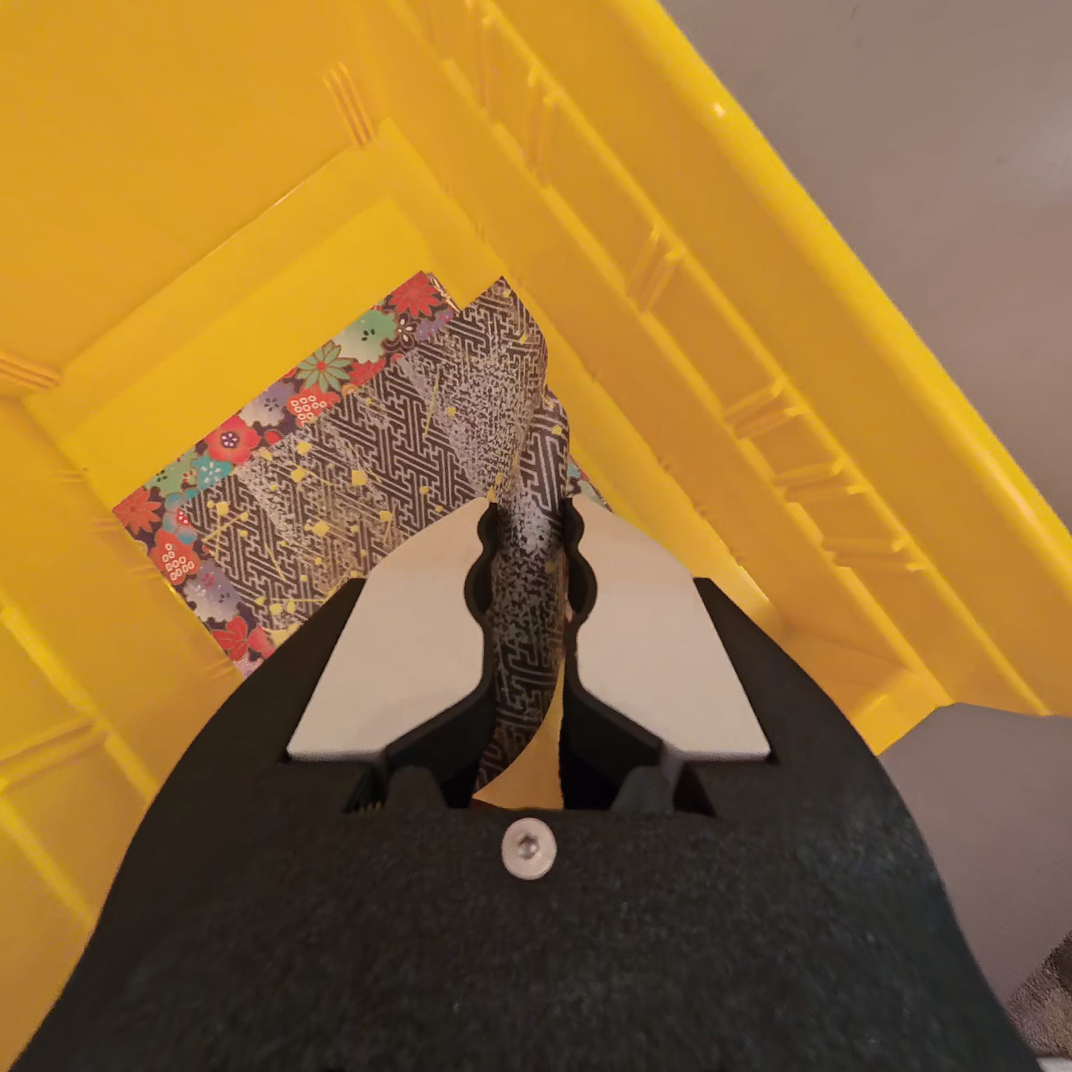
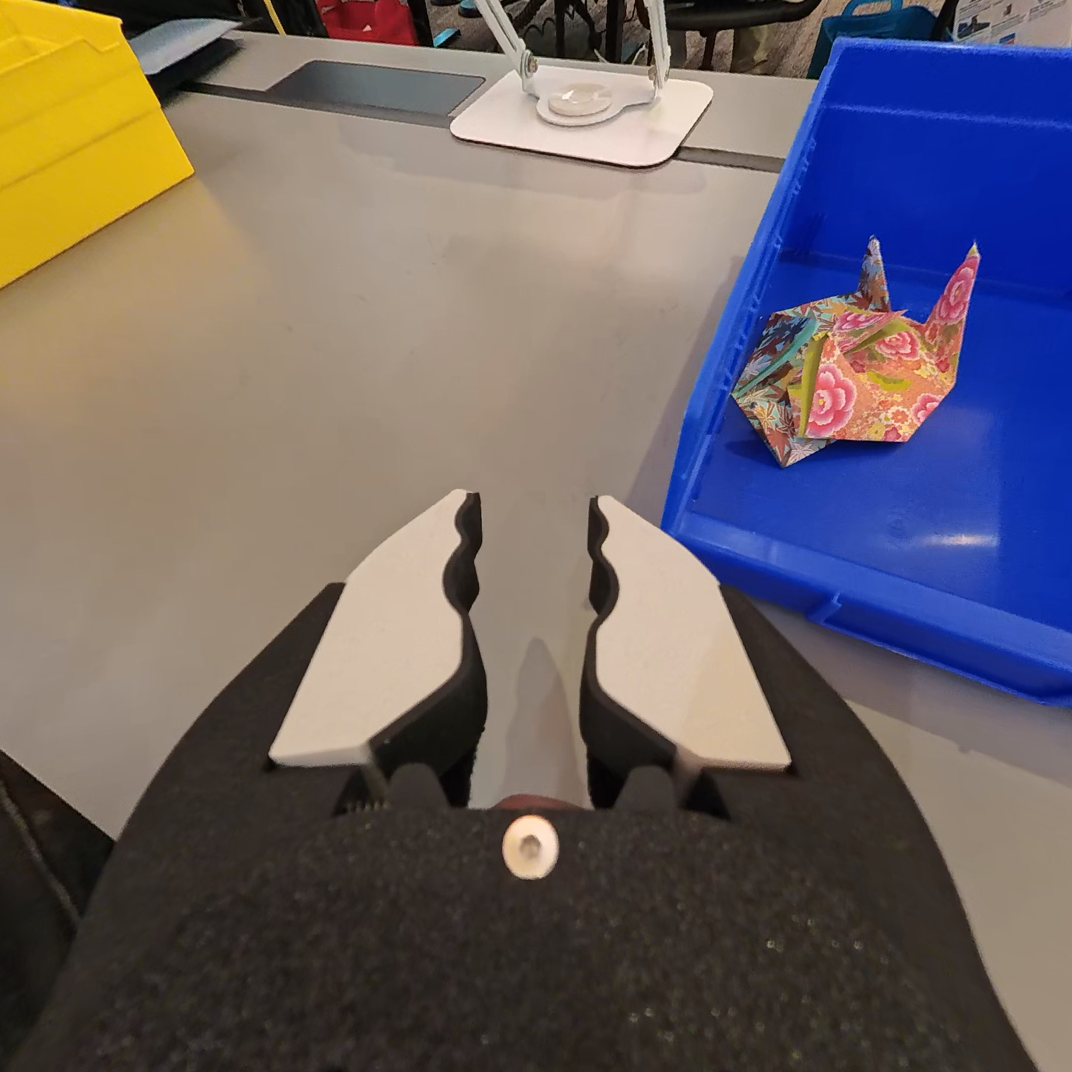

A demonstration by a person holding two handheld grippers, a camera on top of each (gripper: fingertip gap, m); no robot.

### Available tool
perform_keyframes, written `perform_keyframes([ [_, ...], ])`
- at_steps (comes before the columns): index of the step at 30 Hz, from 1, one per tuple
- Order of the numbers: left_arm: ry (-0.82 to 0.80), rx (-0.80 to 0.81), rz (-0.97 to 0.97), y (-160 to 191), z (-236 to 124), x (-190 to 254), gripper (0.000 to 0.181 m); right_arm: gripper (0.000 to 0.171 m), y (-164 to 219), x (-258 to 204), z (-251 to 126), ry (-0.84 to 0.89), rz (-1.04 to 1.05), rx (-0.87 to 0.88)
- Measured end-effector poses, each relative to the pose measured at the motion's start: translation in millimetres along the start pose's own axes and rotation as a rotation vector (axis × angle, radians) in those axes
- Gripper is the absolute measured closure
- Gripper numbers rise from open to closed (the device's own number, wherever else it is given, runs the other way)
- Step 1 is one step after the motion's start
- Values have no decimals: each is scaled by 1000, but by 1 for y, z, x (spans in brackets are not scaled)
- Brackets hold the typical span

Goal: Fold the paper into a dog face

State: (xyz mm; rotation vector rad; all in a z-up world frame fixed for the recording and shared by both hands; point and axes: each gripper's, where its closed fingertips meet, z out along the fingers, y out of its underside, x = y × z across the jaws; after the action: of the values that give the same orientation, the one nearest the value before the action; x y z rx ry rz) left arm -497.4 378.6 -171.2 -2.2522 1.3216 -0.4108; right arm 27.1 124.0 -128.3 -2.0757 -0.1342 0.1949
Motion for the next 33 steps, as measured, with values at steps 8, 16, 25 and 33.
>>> perform_keyframes([
  [8,37,118,-83,-18,-31,-7,164,137,-2,-3,-2,-4,-5,5],
  [16,134,271,-97,-52,-81,5,164,136,-29,-45,3,-118,-204,30],
  [25,404,411,19,-133,-146,111,164,135,-121,-168,33,-543,-430,226],
  [33,598,297,206,-187,-145,239,163,131,-174,-242,34,-823,-454,327],
])
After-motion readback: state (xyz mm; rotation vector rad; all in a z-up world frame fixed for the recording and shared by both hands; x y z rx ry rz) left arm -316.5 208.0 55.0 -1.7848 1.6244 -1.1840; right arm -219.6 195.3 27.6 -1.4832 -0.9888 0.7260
